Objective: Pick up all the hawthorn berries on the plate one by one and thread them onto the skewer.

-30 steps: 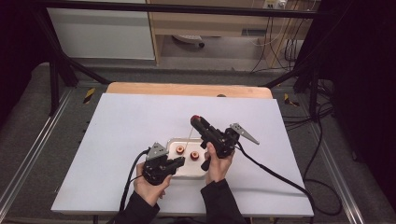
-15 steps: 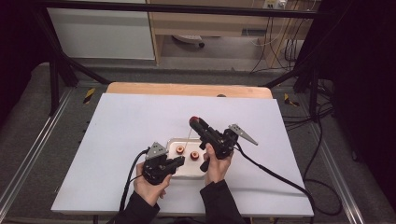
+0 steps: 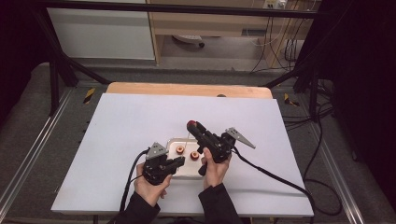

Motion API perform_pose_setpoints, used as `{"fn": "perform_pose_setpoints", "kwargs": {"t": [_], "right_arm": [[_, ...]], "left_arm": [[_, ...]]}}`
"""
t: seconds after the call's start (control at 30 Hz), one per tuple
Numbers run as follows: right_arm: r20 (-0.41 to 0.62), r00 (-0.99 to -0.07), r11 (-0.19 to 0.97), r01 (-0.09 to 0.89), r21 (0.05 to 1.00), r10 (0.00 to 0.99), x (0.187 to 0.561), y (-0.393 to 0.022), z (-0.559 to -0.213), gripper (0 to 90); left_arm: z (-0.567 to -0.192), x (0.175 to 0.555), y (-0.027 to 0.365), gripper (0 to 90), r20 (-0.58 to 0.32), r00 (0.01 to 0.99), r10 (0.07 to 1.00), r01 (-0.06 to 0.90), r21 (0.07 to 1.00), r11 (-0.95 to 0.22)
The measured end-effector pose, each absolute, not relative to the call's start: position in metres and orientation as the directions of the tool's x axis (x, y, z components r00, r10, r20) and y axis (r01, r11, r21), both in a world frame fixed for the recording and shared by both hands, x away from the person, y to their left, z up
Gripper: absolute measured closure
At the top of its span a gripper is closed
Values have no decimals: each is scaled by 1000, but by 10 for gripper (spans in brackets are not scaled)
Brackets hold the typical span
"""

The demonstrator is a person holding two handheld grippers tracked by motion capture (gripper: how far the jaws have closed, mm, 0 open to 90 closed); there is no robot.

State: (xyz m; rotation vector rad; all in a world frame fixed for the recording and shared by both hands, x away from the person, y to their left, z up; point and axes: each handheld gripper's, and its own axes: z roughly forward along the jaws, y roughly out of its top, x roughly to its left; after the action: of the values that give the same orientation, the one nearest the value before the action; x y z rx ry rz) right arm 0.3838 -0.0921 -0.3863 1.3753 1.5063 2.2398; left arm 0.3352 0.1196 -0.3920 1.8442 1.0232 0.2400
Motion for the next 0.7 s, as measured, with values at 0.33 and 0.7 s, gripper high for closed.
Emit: {"fn": "perform_pose_setpoints", "kwargs": {"t": [0.33, 0.7], "right_arm": [[626, -571, -497, 389, 776, 530, 380, -92, -385, 608], [627, -570, -459, 429, 778, 530, 375, -85, -395, 610]], "left_arm": [[-392, 334, 119, 887, -255, 629, 734, 532, 830, -168], [-394, 336, 120, 887, -249, 627, 738, 547, 816, -189]]}}
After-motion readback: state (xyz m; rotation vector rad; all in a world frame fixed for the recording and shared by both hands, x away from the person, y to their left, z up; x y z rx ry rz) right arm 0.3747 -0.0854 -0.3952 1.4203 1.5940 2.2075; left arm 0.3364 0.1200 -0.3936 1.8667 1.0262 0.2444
